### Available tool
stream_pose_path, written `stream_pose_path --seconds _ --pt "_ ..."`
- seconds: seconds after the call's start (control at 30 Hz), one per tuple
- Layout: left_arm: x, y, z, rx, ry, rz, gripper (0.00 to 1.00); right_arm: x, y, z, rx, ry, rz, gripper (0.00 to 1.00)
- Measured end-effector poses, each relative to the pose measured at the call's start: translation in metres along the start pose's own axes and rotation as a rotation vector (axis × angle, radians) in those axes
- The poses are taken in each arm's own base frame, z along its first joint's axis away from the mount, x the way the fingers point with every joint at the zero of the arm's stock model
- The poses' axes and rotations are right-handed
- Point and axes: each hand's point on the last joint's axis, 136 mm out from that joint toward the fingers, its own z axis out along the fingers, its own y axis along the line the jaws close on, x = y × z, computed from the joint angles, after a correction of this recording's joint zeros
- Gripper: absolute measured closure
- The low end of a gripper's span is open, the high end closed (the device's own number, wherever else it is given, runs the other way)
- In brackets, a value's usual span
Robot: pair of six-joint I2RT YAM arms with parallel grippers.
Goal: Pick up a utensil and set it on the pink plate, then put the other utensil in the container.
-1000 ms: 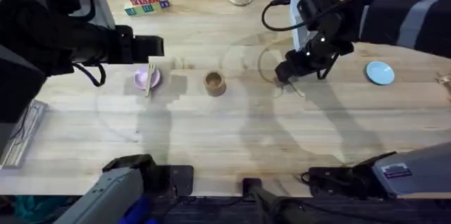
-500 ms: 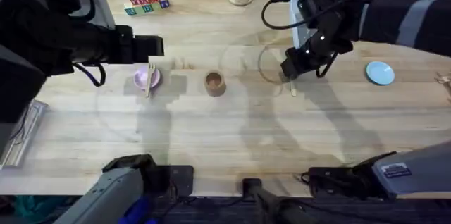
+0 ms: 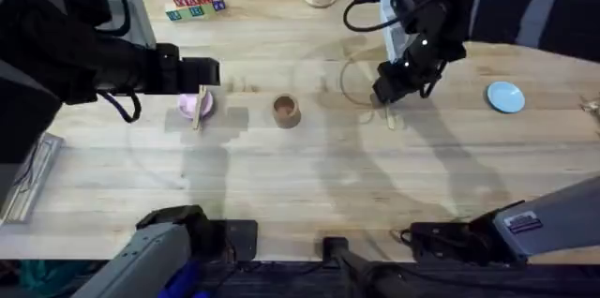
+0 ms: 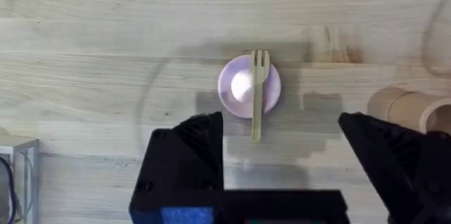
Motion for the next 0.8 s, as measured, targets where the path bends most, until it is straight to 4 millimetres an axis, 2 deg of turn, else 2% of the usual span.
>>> stream_pose_path --seconds 0.17,0.3,0.53,0.8 --pt "-0.003 0.002 0.0 -0.01 -0.01 0.0 0.007 0.007 0.004 -0.002 -0.023 0.054 -0.022 0.968" --pt "-0.002 0.005 0.0 -0.026 -0.008 0.03 0.007 0.001 0.006 -0.013 -0.031 0.03 -0.076 0.968" --pt "-0.012 0.004 0.0 -0.026 -0.044 0.286 0.009 -0.022 0.008 -0.063 -0.024 -0.141 -0.205 0.968" --pt "-0.013 -0.031 -0.004 0.181 -0.133 0.664 0.008 -0.041 0.009 -0.112 -0.002 -0.316 -0.253 0.969"
